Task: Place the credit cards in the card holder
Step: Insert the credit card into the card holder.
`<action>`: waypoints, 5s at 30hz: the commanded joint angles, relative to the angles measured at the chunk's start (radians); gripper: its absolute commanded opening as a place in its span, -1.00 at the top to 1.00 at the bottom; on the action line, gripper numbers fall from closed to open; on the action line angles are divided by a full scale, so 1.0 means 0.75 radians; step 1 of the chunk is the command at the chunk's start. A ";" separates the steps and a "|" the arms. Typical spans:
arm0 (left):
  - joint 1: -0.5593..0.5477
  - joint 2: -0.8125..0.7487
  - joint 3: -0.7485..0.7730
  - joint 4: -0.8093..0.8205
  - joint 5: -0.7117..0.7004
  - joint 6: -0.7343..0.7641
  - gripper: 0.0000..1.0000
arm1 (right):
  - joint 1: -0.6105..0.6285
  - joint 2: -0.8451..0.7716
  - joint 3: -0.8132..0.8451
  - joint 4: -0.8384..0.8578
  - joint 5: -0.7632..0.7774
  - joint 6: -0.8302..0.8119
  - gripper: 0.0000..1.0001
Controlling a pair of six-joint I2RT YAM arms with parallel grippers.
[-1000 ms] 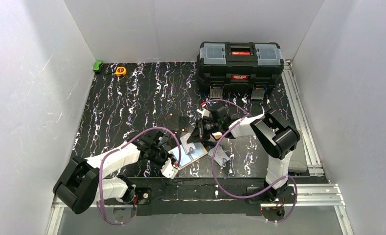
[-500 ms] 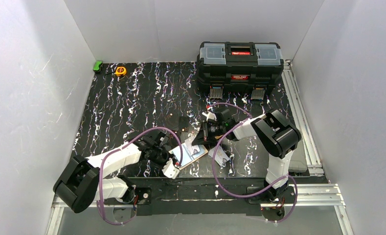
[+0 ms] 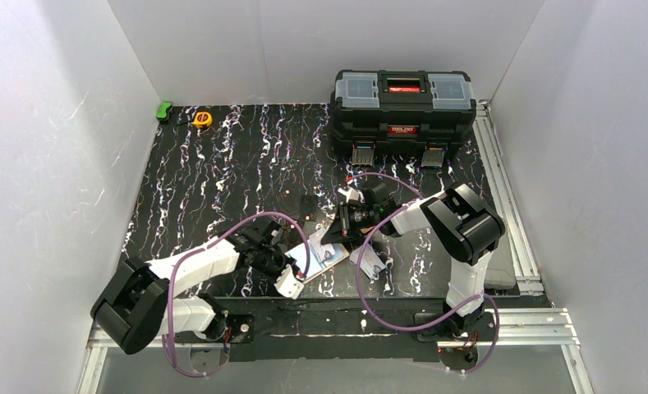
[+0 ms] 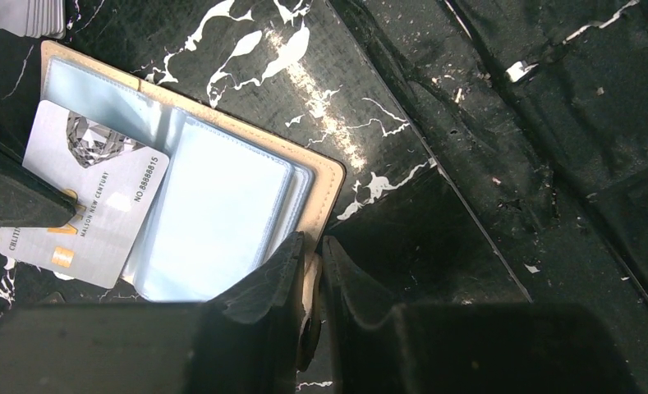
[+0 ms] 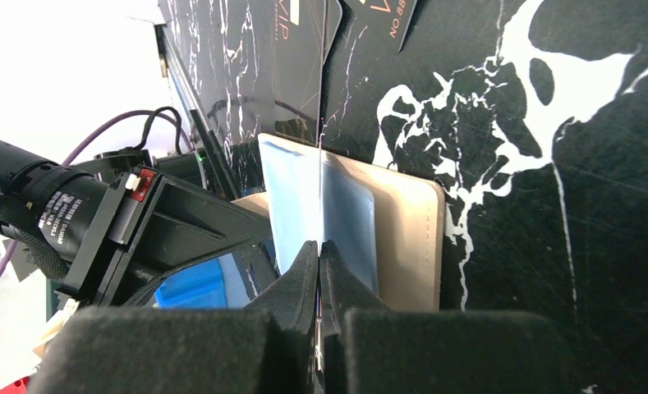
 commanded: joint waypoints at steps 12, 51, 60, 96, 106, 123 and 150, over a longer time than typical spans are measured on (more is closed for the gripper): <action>-0.015 0.022 0.020 -0.020 0.012 -0.027 0.73 | -0.003 0.040 0.001 0.086 -0.076 0.015 0.97; -0.034 0.050 0.035 0.004 0.018 -0.062 0.74 | 0.056 0.079 0.153 -0.376 -0.169 -0.291 0.97; -0.043 0.056 0.042 0.004 0.014 -0.064 0.75 | 0.059 0.076 0.178 -0.442 -0.163 -0.330 0.97; -0.050 -0.075 -0.044 0.045 0.001 -0.124 0.78 | 0.342 -0.146 0.377 -1.126 0.773 -0.567 -0.37; -0.050 -0.069 -0.041 0.037 0.008 -0.126 0.79 | 0.346 -0.174 0.367 -1.128 0.800 -0.599 -0.45; -0.051 -0.044 -0.035 0.049 0.013 -0.116 0.79 | 0.414 -0.191 0.374 -1.069 0.749 -0.604 -0.44; -0.051 -0.034 -0.052 0.094 0.001 -0.109 0.80 | 0.445 -0.111 0.432 -0.914 0.384 -0.721 -0.32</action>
